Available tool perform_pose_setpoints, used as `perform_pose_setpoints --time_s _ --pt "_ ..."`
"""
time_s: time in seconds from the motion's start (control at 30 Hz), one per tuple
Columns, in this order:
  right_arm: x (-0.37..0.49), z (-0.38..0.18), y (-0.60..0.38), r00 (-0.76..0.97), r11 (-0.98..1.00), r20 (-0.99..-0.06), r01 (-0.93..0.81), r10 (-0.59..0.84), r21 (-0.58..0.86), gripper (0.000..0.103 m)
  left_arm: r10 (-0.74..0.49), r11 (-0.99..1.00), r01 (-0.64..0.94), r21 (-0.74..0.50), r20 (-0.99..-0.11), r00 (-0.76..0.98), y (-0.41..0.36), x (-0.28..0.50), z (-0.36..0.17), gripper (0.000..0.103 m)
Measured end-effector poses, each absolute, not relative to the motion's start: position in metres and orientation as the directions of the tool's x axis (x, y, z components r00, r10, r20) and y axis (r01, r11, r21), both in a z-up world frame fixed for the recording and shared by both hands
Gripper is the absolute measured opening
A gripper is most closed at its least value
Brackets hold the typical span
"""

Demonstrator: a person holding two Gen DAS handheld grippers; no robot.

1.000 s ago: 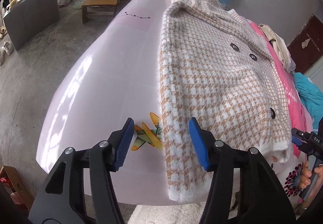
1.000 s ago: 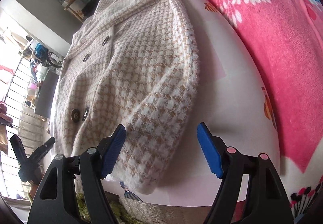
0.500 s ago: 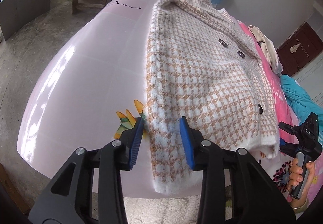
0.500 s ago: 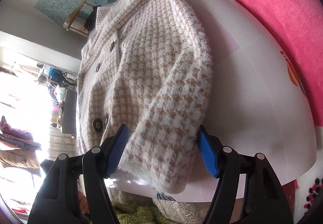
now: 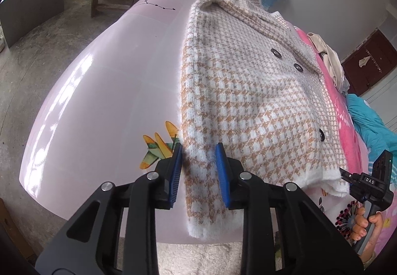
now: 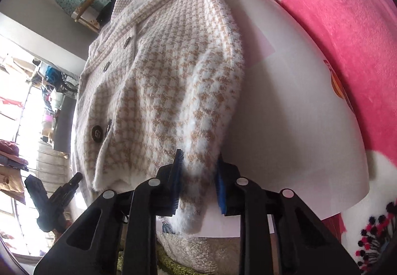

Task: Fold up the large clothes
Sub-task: 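Lift the hem with both grippers and fold it toward the collar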

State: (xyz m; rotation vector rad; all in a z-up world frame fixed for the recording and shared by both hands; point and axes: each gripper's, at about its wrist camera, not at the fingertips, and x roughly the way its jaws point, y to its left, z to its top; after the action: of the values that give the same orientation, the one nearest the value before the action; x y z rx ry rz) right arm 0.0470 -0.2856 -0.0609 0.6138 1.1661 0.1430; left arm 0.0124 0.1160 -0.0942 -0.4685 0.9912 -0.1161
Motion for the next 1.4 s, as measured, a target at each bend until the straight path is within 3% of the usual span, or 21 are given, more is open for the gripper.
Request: perform_pose_setpoints --time_s 0.23,0.27,0.47,0.63,0.73,0.8,0.87,1.0,1.17,1.4 --pt "0.063 -0.075 -0.285 0.418 0.748 -0.731 0.158 0.54 0.644 0.024 -0.342 0.865 -0.131 -0.485 -0.76 0.553 0.117 0.015 -0.098 0.024" --pt "0.064 -0.073 -0.283 0.419 0.756 -0.731 0.143 0.539 0.639 0.012 -0.335 0.871 -0.126 -0.474 -0.762 0.554 0.116 0.015 -0.096 0.013" --pt "0.051 0.005 -0.307 0.545 0.802 -0.673 0.002 0.501 0.598 0.006 -0.238 0.95 0.006 -0.312 -0.714 0.659 0.108 -0.005 -0.029 0.007" --pt "0.019 0.052 -0.328 0.576 0.82 -0.656 -0.047 0.488 0.57 0.006 -0.251 0.958 0.069 -0.279 -0.696 0.673 0.122 -0.028 0.019 0.006" --pt "0.004 0.027 -0.332 0.498 0.835 -0.723 -0.006 0.48 0.55 0.006 -0.218 0.966 0.023 -0.256 -0.769 0.6 0.13 -0.037 -0.005 0.007" --pt "0.003 -0.017 -0.328 0.388 0.853 -0.798 0.056 0.46 0.519 0.006 -0.221 0.964 -0.025 -0.266 -0.846 0.485 0.134 -0.031 -0.051 0.008" --pt "0.006 -0.048 -0.327 0.317 0.835 -0.815 0.107 0.486 0.54 0.007 -0.252 0.948 -0.082 -0.308 -0.88 0.402 0.143 -0.028 -0.089 0.008" --pt "0.004 -0.045 -0.326 0.333 0.846 -0.816 0.09 0.472 0.526 0.011 -0.335 0.903 -0.111 -0.415 -0.842 0.424 0.159 -0.035 -0.092 0.018" --pt "0.002 -0.056 -0.323 0.27 0.86 -0.847 0.104 0.459 0.499 0.02 -0.361 0.889 -0.125 -0.44 -0.843 0.4 0.157 -0.038 -0.1 0.024" --pt "-0.003 -0.063 -0.318 0.282 0.852 -0.833 0.089 0.476 0.517 0.02 -0.44 0.848 -0.128 -0.514 -0.818 0.371 0.144 -0.048 -0.113 0.03"
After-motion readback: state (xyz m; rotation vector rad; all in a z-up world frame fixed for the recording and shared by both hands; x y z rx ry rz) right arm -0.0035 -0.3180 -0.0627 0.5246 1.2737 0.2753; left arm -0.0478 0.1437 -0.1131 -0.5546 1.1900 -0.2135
